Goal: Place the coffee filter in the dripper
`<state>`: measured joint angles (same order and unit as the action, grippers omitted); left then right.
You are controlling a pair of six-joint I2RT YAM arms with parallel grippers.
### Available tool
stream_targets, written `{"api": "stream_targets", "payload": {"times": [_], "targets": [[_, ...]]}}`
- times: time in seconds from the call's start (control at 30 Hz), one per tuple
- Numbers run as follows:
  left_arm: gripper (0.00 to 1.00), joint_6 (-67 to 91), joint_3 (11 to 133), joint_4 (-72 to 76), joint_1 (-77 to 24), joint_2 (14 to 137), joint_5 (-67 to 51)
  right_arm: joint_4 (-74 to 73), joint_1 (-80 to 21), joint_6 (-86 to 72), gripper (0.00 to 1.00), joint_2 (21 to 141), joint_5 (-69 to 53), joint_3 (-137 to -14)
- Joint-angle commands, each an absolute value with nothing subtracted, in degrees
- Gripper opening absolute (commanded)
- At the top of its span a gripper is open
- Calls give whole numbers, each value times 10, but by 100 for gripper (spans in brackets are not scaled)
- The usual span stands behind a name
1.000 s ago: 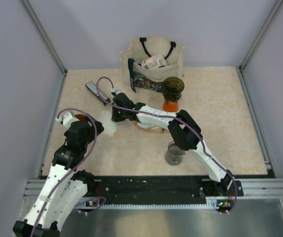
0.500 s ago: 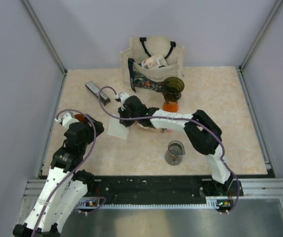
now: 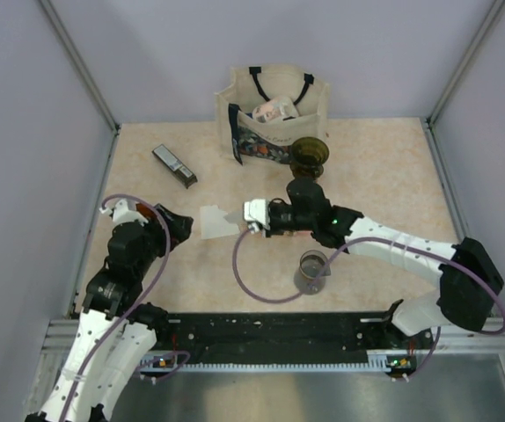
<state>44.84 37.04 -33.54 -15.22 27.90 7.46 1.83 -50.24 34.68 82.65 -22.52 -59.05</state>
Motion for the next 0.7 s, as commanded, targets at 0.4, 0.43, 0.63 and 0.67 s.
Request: {"api": "stream_targets", "payload": {"times": [0.4,0.43,0.63,0.67], "targets": [[99,384,389,-127,-170,405,-374,-418,-533,910,0,759,-349,-643],[99,381,390,-124,-184,413,-363,-427,-536,917,0,765,-347,-649],[99,320,431,-168,-316,493,-246,-444,-541,925,0,792,-323,-675],[99,313,435,-171,-325,507,-242,-446,-543,927,0,795,-322,-675]]}}
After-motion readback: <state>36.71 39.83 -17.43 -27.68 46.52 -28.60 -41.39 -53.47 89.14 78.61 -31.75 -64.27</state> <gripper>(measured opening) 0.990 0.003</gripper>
